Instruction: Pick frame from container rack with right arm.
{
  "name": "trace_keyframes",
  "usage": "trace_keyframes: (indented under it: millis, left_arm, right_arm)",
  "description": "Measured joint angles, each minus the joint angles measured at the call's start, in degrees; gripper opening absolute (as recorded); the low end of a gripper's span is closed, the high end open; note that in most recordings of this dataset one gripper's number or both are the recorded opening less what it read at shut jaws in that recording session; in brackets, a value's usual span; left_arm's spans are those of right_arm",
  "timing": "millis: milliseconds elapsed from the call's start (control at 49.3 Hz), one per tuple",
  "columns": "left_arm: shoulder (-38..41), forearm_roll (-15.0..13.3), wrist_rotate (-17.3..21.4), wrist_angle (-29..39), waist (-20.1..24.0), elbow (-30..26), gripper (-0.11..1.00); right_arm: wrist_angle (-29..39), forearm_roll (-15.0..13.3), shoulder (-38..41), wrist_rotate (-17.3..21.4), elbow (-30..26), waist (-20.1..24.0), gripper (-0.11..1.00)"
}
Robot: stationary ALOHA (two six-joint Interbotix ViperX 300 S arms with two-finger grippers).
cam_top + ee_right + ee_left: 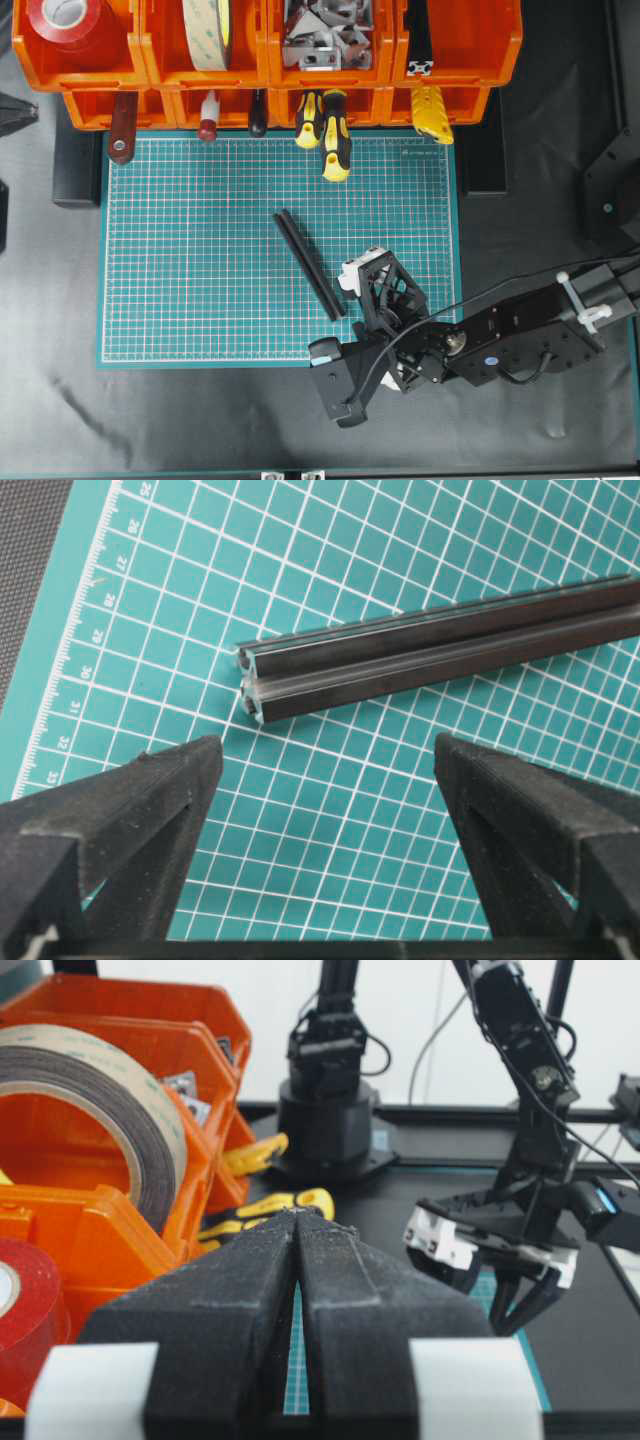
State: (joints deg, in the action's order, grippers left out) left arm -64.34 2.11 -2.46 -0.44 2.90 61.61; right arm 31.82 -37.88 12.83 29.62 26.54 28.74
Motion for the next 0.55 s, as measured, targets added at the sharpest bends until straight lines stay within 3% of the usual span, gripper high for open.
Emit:
trace_keyframes:
  millis: [122, 365, 548]
  left_arm:
    - [0.09, 0.00, 0.00, -0.09, 0.00, 0.00, 0.00]
    - [0.00, 0.00, 0.00, 1.41, 0.00, 0.00, 0.00]
    - [-0.26, 0.00, 0.00, 1.67, 0.00, 0.00, 0.00]
  right_arm:
    - [0.00, 0.00, -2.55, 1.49, 0.00, -0.09, 0.86]
    - [0.00, 0.09, -11.43, 10.81, 0.44, -1.05, 0.86]
    - [0.09, 0.09, -18.11, 13.71, 1.67, -1.05, 0.86]
